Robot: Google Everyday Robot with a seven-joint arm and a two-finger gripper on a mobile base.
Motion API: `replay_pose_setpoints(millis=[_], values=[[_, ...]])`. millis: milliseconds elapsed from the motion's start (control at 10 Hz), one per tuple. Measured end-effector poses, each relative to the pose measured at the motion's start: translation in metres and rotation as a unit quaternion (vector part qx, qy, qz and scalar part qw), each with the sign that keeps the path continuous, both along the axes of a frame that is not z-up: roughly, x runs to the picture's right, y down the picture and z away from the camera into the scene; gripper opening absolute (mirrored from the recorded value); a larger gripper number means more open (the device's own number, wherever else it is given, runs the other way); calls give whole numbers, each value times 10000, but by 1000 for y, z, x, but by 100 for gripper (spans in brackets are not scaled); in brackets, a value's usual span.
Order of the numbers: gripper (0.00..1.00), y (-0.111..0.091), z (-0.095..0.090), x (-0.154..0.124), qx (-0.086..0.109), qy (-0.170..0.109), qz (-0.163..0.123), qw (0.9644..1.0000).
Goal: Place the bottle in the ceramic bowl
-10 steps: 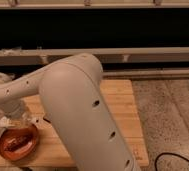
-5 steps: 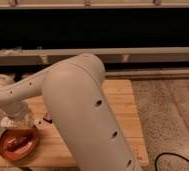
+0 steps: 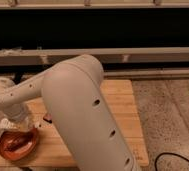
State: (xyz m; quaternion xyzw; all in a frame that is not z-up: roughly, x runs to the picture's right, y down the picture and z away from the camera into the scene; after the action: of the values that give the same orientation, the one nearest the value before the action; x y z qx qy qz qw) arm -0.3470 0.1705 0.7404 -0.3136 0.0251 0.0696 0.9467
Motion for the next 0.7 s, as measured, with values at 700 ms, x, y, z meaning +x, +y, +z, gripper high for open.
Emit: replay_pose_setpoints(millis=[700], values=[[78, 5, 8, 3, -19, 16, 81, 10000]])
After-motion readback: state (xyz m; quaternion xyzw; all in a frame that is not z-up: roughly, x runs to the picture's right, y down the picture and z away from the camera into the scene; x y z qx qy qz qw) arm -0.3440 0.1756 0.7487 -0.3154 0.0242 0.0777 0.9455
